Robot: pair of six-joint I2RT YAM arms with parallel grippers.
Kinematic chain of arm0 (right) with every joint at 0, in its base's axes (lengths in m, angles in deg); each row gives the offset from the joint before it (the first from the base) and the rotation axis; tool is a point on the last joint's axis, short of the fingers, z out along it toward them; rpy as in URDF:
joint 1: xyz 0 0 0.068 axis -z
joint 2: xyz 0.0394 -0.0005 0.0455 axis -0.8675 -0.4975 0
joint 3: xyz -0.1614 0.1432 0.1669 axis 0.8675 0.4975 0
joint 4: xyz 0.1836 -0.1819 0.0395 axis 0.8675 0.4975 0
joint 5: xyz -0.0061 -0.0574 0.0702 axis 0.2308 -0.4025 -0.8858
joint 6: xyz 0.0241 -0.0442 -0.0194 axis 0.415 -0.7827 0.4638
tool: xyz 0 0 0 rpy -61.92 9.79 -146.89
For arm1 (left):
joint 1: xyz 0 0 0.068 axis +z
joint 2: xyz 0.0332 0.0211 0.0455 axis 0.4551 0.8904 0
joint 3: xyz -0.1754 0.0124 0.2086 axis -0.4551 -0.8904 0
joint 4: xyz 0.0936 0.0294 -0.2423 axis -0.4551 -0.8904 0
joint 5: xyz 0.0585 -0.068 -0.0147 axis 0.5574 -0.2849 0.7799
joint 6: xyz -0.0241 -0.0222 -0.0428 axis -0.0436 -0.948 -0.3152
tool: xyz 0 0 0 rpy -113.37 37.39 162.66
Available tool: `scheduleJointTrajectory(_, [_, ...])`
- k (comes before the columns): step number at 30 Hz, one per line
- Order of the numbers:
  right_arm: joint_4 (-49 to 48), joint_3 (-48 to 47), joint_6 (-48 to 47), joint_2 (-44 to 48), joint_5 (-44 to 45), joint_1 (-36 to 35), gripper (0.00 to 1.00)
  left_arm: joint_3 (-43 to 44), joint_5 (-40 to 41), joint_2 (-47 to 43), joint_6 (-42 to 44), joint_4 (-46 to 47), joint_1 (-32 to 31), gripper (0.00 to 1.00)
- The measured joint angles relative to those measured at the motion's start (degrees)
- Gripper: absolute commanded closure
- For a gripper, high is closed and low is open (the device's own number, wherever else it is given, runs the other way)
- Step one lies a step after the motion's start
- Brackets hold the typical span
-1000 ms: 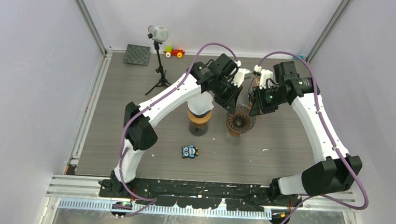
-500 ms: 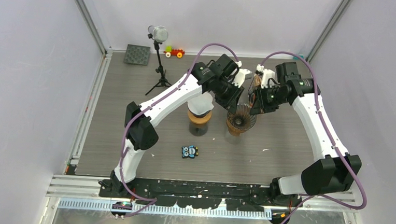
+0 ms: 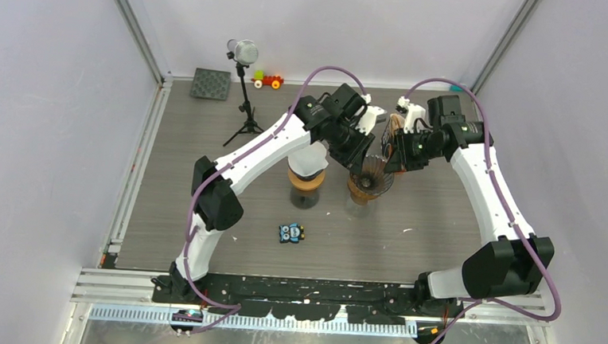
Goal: Place the coffee filter in the dripper
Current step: Place the coffee dripper in the dripper holder.
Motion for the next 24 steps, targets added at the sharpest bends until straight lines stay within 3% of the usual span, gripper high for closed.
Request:
scheduleJointTrajectory(8, [0.6, 0.0, 0.5, -0.5, -1.3, 0.2, 0.97, 0.2, 1.2, 0.0, -1.5, 0.5, 0.5, 1.00])
scheduleJointTrajectory(24, [2.4, -2.2, 1.0, -2.2, -2.7, 0.2, 1.00, -2.1, -2.4, -0.2, -5.2, 3.1, 2.6, 1.00])
